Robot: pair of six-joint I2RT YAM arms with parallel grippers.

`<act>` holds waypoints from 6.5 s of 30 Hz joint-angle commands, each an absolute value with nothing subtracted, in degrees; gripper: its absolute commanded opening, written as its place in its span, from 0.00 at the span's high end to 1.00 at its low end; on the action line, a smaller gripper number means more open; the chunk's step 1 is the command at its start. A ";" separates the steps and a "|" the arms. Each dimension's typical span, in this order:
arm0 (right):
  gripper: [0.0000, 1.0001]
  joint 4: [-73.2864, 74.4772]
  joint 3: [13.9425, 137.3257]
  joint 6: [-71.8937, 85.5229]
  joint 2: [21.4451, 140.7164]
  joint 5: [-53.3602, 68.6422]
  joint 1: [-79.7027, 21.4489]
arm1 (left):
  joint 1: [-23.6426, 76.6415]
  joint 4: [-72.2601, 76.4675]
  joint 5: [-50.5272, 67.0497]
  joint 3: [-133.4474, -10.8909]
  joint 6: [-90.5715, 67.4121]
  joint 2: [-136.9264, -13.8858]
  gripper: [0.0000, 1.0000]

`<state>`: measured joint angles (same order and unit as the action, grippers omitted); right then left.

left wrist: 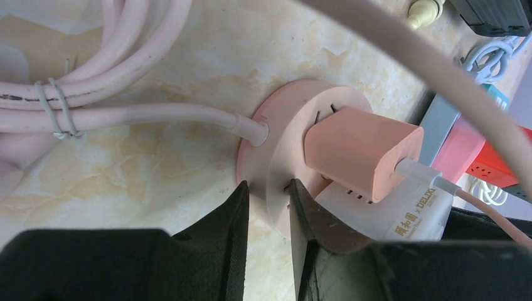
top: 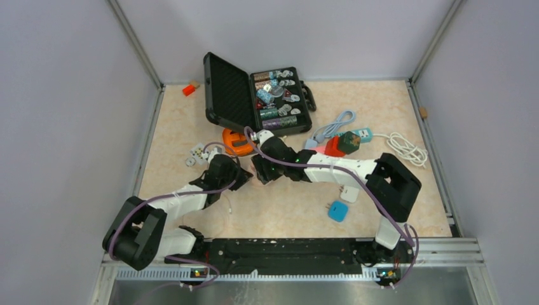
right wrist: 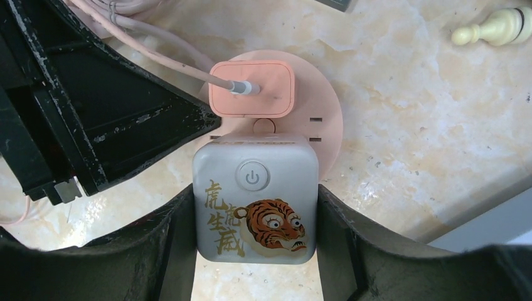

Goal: Pull the plug off the socket

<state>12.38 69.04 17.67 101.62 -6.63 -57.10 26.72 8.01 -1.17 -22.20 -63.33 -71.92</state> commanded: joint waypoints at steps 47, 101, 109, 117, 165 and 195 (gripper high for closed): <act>1.00 10.53 72.93 19.06 94.76 -5.55 -60.53 | 26.66 -2.96 -3.58 -19.21 -60.12 -74.05 0.75; 0.78 8.48 32.93 41.66 68.95 9.12 -55.05 | 26.96 -11.07 12.09 -32.66 -39.41 -45.01 0.03; 0.29 10.58 32.54 41.82 67.97 2.98 -54.94 | 27.02 -15.87 9.13 -35.07 -35.32 -49.76 0.01; 0.15 16.03 37.10 39.29 64.84 -3.59 -54.99 | 27.68 -18.93 4.42 -37.50 -33.93 -54.67 0.01; 0.68 -8.28 49.06 46.64 90.97 -0.18 -49.23 | 41.59 -32.69 -26.72 -57.85 -64.97 -86.39 0.38; 0.70 -7.07 52.63 46.34 102.45 3.39 -50.18 | 41.57 -37.34 -24.55 -63.24 -58.01 -90.10 0.60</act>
